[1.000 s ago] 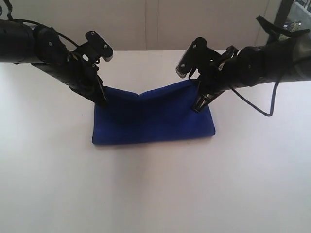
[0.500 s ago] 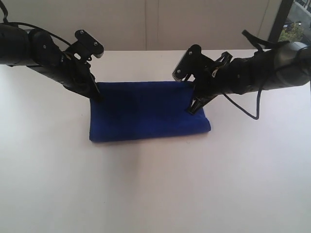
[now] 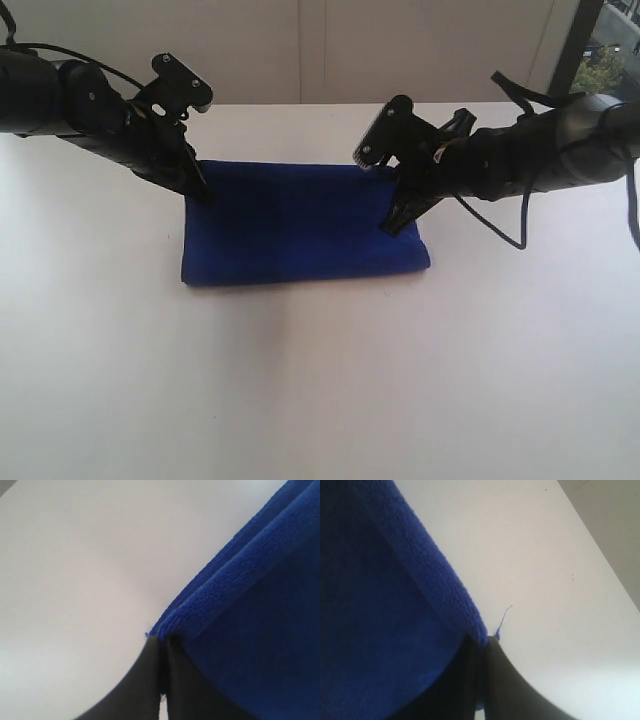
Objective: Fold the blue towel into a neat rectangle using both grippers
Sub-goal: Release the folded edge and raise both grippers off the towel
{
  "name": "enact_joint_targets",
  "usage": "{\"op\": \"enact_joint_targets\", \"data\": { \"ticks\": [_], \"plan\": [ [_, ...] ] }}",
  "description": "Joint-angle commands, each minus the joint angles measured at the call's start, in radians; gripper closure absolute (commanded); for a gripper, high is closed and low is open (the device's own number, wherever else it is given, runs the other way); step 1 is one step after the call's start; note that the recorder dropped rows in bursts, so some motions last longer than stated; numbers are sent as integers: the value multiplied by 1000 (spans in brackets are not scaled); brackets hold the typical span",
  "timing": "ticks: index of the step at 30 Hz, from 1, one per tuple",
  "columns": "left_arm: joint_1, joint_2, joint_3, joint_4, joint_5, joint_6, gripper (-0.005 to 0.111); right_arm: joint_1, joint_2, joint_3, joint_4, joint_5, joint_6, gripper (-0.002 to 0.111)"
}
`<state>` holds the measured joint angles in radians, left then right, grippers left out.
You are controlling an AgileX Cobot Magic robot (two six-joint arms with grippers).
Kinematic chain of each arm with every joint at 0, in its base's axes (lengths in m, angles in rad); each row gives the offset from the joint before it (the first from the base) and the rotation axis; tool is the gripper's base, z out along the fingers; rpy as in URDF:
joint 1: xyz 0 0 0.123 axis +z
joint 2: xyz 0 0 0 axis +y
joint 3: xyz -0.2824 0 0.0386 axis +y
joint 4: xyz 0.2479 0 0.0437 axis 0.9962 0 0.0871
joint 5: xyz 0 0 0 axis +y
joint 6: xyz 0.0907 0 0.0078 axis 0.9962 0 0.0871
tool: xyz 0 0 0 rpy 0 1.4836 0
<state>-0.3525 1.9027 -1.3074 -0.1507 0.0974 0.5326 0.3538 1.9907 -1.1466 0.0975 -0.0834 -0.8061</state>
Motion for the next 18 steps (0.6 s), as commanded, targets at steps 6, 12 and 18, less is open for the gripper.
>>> {"op": "enact_joint_targets", "data": {
  "ticks": [6,12,18],
  "plan": [
    [3,-5,-7,-4,0,-11,74,-8,0,-9,3,-12,8,93],
    [3,-5,-7,-4,0,-11,60,-8,0,-9,3,-8,8,68],
    [3,-5,-7,-4,2,-11,60,-8,-2,-9,3,-12,8,60]
  ]
}}
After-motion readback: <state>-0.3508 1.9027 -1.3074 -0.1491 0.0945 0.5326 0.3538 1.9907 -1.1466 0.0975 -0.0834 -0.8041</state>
